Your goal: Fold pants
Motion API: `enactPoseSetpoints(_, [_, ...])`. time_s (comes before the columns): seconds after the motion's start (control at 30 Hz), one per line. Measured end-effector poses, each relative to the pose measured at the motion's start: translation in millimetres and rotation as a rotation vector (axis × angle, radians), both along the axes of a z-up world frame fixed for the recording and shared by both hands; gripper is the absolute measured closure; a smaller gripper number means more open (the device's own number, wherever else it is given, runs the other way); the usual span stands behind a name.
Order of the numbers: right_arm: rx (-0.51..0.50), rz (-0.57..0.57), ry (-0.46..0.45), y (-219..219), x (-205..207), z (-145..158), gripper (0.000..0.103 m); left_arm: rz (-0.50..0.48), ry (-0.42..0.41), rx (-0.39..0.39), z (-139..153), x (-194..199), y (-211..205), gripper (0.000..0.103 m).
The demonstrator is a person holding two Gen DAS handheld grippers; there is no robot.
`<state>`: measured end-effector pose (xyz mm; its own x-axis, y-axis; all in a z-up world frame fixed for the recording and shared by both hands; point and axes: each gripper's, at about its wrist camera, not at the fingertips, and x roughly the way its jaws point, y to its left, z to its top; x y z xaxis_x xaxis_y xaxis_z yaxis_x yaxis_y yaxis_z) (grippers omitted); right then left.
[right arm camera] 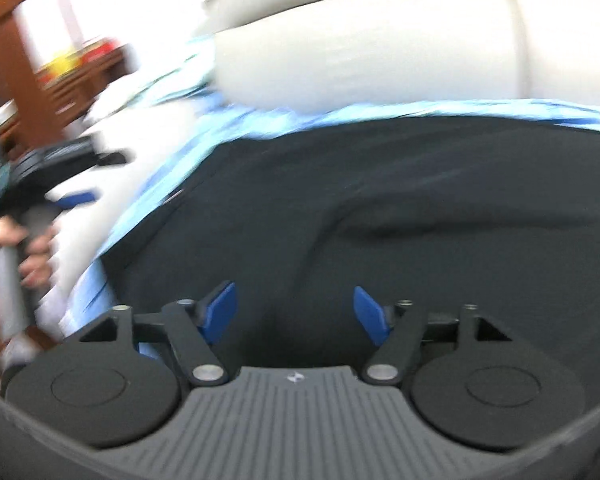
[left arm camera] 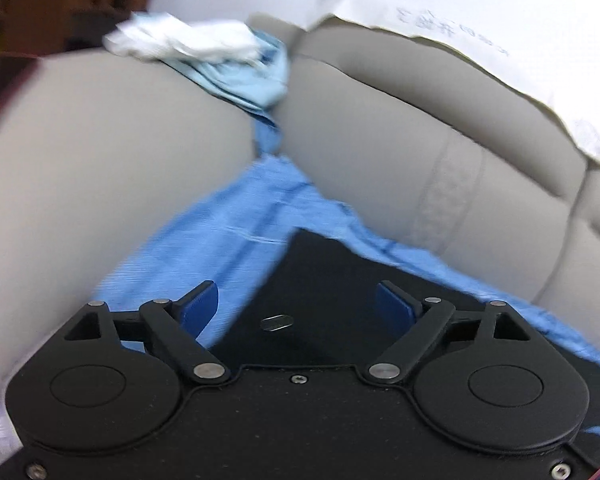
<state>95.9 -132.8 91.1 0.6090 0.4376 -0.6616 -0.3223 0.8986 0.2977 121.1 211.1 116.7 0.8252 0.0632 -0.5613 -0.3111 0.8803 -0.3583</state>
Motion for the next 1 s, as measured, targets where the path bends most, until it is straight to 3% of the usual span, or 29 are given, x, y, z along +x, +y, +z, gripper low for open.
enactPoseSetpoints(0.17, [0.03, -0.265, 0.12, -52, 106, 21, 0.011, -0.012, 0.102, -0.127, 2, 79, -8, 0.013])
enactPoseSetpoints(0.3, [-0.008, -0.437, 0.225, -81, 192, 13, 0.007, 0.037, 0.203, -0.195, -17, 140, -20, 0.012])
enactPoseSetpoints(0.43, [-0.067, -0.583, 0.316, -102, 261, -12, 0.004, 0.145, 0.268, -0.209, -48, 186, -27, 0.012])
enactPoseSetpoints(0.57, [-0.124, -0.678, 0.348, -113, 306, -38, 0.003, 0.207, 0.319, -0.179, -72, 223, -34, 0.009])
enactPoseSetpoints(0.63, [-0.16, -0.703, 0.353, -115, 321, -48, 0.001, 0.24, 0.314, -0.13, -79, 236, -40, 0.004])
enactPoseSetpoints(0.93, [-0.408, -0.738, 0.282, -102, 364, -72, 0.0, 0.345, 0.346, 0.052, -95, 263, -60, 0.0])
enactPoseSetpoints(0.97, [-0.439, -0.739, 0.272, -99, 364, -76, 0.0, 0.346, 0.347, 0.063, -96, 264, -61, 0.0])
enactPoseSetpoints(1.0, [-0.447, -0.745, 0.252, -98, 361, -77, 0.007, 0.34, 0.351, 0.079, -97, 264, -62, 0.001])
